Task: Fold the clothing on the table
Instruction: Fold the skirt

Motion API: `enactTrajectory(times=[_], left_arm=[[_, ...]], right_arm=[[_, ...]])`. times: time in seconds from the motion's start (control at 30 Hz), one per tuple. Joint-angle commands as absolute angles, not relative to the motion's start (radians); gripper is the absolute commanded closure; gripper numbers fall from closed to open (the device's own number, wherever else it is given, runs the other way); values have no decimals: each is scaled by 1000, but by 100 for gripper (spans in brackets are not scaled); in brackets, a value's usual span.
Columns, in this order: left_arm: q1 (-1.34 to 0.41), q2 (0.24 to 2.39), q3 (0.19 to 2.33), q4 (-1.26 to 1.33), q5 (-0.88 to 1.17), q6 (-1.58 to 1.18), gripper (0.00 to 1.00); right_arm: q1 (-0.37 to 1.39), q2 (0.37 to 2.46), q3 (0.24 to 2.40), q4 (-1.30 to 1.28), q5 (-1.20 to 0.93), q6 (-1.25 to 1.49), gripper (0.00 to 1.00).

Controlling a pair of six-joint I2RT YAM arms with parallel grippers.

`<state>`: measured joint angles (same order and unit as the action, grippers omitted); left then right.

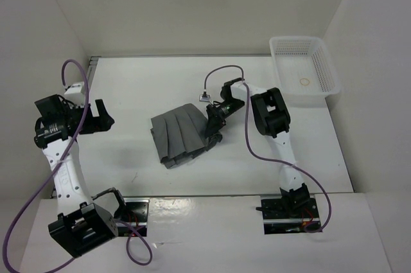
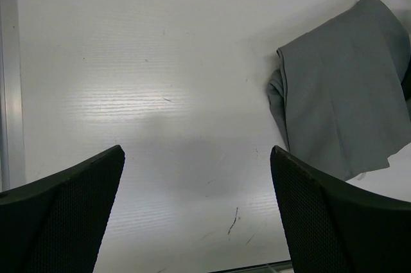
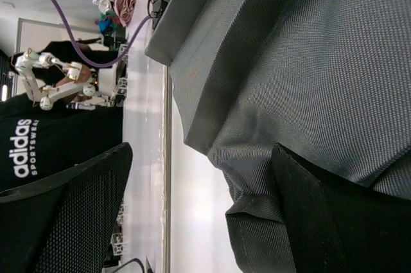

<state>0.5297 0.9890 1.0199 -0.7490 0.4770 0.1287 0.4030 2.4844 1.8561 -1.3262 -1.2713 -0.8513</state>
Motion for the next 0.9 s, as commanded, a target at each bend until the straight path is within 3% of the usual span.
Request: enactTrajectory(times=[0.0, 0.1, 0.33, 0.57, 0.73, 0.87], left_arm=[[537, 1008, 1015, -723, 503, 141, 0], [537, 1008, 1015, -723, 514, 141, 0], [537, 988, 1015, -723, 514, 141, 0], [537, 943, 1015, -713, 514, 141, 0], [537, 943, 1006, -704, 505, 130, 0], [574, 953, 996, -684, 495, 130, 0]], right_arm=[[379, 2517, 1830, -1299, -1158, -914, 6], [356, 2453, 1842, -1299, -1158, -885, 6], [206, 2004, 1853, -1299, -1080, -789, 4], [-72, 1625, 1640, -1284, -1031, -761, 3], [-238, 1376, 1345, -922, -846, -472, 1], [-351, 1119, 1175, -649, -579, -243, 1]])
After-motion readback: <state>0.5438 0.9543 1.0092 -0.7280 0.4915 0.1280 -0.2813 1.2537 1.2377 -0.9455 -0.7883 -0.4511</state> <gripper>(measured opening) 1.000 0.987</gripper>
